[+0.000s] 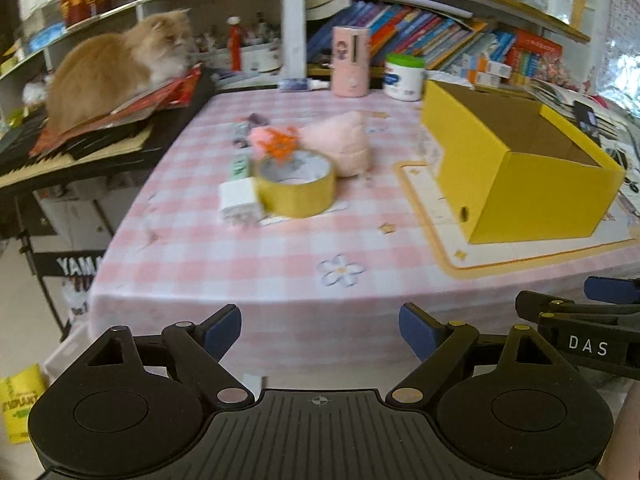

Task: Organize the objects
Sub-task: 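Withdraw both tools from the yellow box back toward the table items, then grasp the yellow tape roll with the right gripper while the left gripper grasps the white charger, then lift and carry the tape roll and white charger toward the yellow box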

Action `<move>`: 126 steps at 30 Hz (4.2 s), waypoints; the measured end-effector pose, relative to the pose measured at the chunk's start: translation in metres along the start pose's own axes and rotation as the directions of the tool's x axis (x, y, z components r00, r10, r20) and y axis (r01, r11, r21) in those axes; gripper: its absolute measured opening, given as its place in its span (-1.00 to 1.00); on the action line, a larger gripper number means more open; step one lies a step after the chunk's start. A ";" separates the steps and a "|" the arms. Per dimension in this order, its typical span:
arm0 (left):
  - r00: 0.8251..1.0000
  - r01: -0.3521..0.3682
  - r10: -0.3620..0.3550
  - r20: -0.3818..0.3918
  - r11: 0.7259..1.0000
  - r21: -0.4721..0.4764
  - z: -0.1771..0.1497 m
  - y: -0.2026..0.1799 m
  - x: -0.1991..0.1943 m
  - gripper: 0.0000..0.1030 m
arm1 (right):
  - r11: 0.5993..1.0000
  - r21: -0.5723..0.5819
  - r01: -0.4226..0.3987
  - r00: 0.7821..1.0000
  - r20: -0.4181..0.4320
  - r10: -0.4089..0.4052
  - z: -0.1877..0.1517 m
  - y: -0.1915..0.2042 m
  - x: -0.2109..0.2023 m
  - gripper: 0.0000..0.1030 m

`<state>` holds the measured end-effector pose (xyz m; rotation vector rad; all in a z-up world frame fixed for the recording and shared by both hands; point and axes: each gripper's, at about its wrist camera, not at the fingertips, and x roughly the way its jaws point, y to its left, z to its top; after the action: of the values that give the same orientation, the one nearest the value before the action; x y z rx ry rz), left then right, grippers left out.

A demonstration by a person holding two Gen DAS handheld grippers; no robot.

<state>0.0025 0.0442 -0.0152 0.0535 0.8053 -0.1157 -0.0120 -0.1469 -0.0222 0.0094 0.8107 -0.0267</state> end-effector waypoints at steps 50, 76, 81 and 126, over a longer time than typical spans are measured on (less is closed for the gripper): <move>0.995 -0.101 0.096 -0.039 0.982 -0.159 0.050 0.065 0.067 0.71 | 0.956 -0.223 -0.189 0.982 -0.041 0.184 0.088 0.095 0.089 0.53; 0.976 -0.175 0.150 -0.160 0.973 -0.152 0.080 0.078 0.118 0.69 | 0.868 -0.284 -0.408 0.909 -0.211 0.358 0.148 0.155 0.187 0.90; 0.975 -0.172 0.146 -0.170 0.974 -0.148 0.085 0.077 0.127 0.69 | 0.839 -0.349 -0.416 0.908 -0.199 0.368 0.152 0.167 0.200 0.85; 1.000 -0.010 0.002 -0.027 0.957 -0.290 0.065 0.097 0.083 -0.19 | 0.895 -0.234 -0.379 0.924 -0.150 0.352 0.129 0.118 0.123 0.59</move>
<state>0.1181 0.1281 -0.0304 -0.2210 0.8419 0.0099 0.1694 -0.0341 -0.0231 -0.0843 0.9012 0.4423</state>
